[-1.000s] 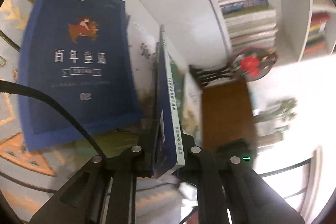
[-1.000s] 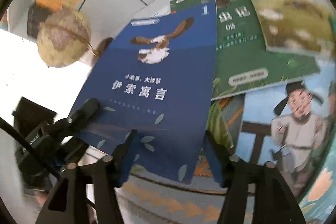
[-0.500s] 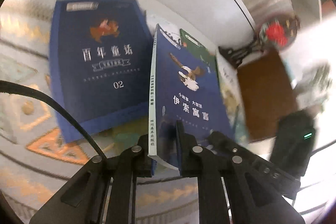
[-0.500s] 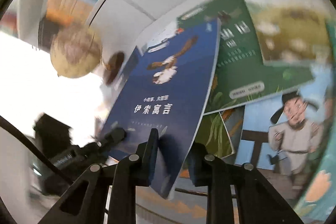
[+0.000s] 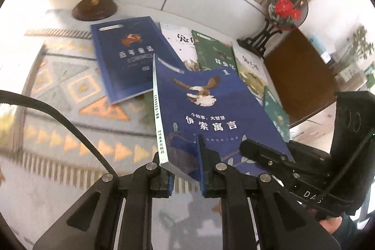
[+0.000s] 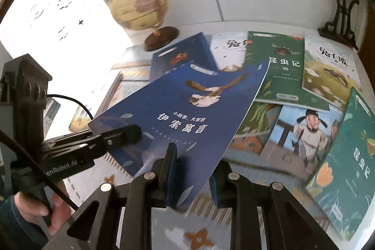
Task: Organize books
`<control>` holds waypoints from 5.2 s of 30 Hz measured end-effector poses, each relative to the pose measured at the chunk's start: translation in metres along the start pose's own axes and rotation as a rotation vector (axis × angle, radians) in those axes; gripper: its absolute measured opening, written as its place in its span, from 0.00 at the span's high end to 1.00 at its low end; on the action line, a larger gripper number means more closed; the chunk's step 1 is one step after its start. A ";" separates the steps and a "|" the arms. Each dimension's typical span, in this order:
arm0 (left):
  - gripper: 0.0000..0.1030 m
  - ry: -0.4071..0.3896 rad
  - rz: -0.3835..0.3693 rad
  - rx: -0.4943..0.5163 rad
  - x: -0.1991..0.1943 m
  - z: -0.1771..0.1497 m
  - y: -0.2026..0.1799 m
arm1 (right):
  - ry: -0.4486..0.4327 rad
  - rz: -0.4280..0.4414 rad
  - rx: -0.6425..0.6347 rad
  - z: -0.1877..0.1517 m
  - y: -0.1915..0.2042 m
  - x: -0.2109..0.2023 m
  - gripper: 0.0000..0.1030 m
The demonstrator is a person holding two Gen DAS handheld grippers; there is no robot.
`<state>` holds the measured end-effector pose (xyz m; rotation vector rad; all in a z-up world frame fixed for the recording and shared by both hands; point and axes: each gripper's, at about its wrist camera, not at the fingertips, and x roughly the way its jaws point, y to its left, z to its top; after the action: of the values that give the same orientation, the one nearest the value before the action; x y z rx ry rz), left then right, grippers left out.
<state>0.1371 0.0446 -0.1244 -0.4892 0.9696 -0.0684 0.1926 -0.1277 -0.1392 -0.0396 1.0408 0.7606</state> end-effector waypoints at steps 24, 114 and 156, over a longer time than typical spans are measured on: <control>0.88 -0.270 0.115 -0.122 -0.182 -0.007 0.169 | -0.084 0.151 -0.211 0.033 0.225 0.039 0.74; 0.28 0.052 -0.049 0.337 -0.062 -0.126 -0.108 | -0.162 -0.197 0.477 -0.190 0.012 -0.165 0.47; 0.43 0.326 -0.146 0.381 0.197 -0.021 -0.198 | 0.027 -0.448 0.674 -0.105 -0.267 -0.087 0.47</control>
<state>0.2647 -0.1926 -0.2018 -0.1971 1.2054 -0.4680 0.2442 -0.4140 -0.2104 0.2881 1.2144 -0.0166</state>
